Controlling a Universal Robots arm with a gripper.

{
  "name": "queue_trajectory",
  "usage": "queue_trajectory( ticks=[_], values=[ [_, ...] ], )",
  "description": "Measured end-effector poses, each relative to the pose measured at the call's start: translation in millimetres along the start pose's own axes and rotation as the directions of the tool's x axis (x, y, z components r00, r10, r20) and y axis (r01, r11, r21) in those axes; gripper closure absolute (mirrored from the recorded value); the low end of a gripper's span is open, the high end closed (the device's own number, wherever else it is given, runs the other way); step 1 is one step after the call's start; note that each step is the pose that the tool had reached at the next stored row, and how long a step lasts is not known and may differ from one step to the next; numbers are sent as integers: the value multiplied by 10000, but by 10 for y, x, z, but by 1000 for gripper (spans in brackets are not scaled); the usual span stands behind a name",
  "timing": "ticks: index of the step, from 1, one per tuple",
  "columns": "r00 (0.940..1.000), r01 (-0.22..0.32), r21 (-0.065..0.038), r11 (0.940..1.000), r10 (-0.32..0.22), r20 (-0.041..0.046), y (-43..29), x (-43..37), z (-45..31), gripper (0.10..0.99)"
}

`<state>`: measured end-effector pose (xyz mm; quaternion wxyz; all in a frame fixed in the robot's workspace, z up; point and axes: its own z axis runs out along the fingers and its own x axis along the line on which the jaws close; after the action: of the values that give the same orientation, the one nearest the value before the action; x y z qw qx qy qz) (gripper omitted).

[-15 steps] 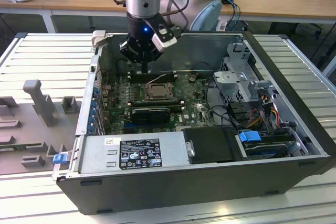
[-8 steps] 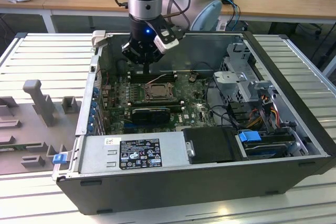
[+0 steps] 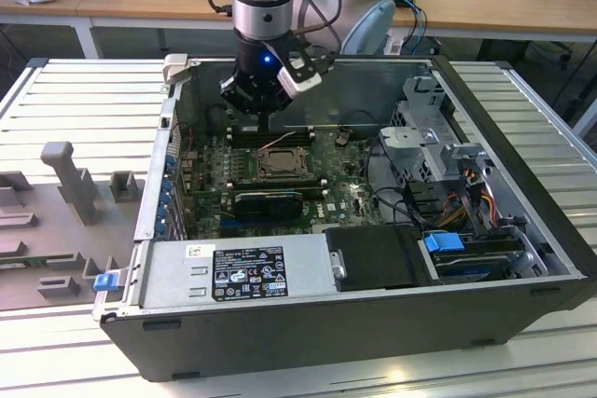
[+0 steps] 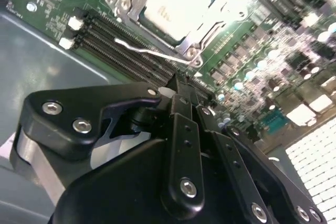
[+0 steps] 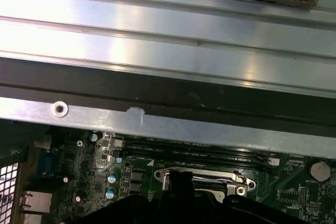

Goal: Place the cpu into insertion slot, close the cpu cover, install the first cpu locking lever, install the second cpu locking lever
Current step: 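Install the first cpu locking lever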

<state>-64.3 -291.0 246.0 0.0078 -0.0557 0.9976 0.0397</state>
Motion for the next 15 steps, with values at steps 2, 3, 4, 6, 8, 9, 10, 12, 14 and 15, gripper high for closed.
queue_trajectory(
  ticks=[2, 3, 4, 6, 8, 9, 10, 12, 14, 15],
  values=[
    [9999, -100, -15, 9999, 100, 10, -9, -7, 33, 980],
    [9999, -159, -13, 9999, 159, 14, -13, -17, 56, 980],
    [9998, -179, -11, 9998, 179, 15, -18, -48, 73, 980],
    [9998, -180, -16, 9998, 180, 16, -29, -133, 103, 980],
    [9997, -226, -62, 9997, 226, 25, -34, -164, 121, 980],
    [9996, -269, -116, 9996, 269, 32, -38, -181, 133, 980],
    [9996, -281, -173, 9995, 282, 37, -39, -189, 139, 980],
    [9996, -282, -232, 9993, 284, 45, -41, -202, 157, 980],
    [9996, -283, -233, 9993, 284, 43, -45, -216, 183, 980],
    [9996, -284, -234, 9993, 285, 44, -46, -227, 195, 980]
  ],
)
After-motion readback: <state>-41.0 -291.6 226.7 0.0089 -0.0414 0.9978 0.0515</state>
